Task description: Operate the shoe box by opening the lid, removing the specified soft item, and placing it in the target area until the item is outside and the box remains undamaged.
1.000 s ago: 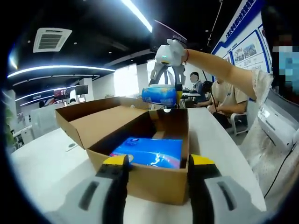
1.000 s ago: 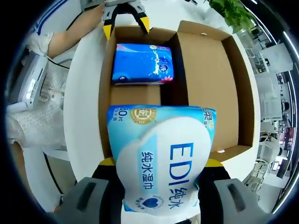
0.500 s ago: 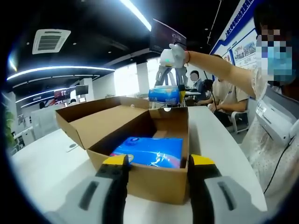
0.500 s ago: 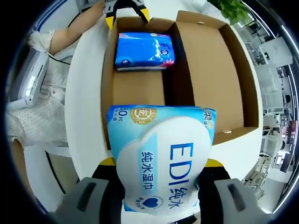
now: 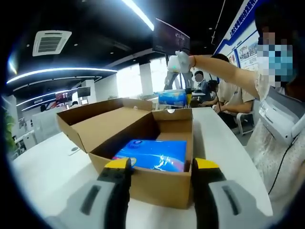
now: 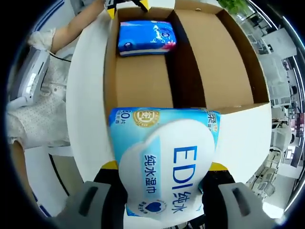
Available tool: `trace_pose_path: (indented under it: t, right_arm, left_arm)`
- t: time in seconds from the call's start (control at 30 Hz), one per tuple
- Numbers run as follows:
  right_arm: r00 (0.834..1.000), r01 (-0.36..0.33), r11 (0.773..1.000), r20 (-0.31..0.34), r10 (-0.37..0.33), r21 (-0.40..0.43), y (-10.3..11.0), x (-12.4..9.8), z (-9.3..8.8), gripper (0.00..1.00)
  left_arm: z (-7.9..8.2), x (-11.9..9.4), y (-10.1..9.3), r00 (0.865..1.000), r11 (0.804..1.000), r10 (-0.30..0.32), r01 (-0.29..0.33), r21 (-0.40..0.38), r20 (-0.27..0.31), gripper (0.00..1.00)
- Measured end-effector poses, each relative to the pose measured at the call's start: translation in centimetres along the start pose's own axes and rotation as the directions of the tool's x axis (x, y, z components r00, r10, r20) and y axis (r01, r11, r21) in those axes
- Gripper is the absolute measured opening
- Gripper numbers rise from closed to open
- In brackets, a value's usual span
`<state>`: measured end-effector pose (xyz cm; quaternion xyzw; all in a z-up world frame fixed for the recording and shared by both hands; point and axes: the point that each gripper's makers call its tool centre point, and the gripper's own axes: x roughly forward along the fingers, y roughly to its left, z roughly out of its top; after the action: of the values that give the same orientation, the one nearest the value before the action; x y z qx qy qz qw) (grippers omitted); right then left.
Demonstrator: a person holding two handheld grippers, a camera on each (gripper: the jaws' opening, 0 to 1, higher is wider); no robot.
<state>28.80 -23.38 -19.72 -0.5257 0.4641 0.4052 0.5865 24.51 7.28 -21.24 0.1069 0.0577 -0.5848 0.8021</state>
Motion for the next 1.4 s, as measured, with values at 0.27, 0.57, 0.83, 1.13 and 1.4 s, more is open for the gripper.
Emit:
trace_pose_path:
  t: [0.27, 0.57, 0.83, 1.13, 1.4]
  right_arm:
    - [1.0, -0.015, 1.0, 0.018, 0.015, 0.0, 0.1, 0.6, -0.7, 0.64]
    - [0.999, -0.033, 0.999, 0.004, 0.033, 0.006, 0.1, 2.0, -2.2, 0.64]
    - [0.998, -0.067, 0.998, -0.014, 0.067, -0.003, 0.4, 4.6, -3.0, 0.64]
    - [0.996, -0.089, 0.995, -0.015, 0.088, -0.038, 0.1, 7.1, -3.0, 0.64]
    - [0.993, -0.11, 0.993, -0.037, 0.108, -0.047, 0.0, 8.9, -3.5, 0.63]
  left_arm:
    - [0.0, 0.1, -0.3, 1.0, 1.0, -0.001, 0.001, -0.001, 0.001, 0.53]
    - [0.0, 0.2, -0.3, 1.0, 1.0, -0.001, 0.001, 0.0, 0.001, 0.53]
    - [0.1, 0.2, -0.2, 1.0, 1.0, -0.001, 0.001, -0.001, 0.002, 0.53]
    - [0.0, 0.3, -0.3, 1.0, 1.0, -0.004, 0.004, -0.002, 0.006, 0.53]
    - [0.0, 0.2, -0.3, 1.0, 1.0, -0.004, 0.004, -0.001, 0.007, 0.53]
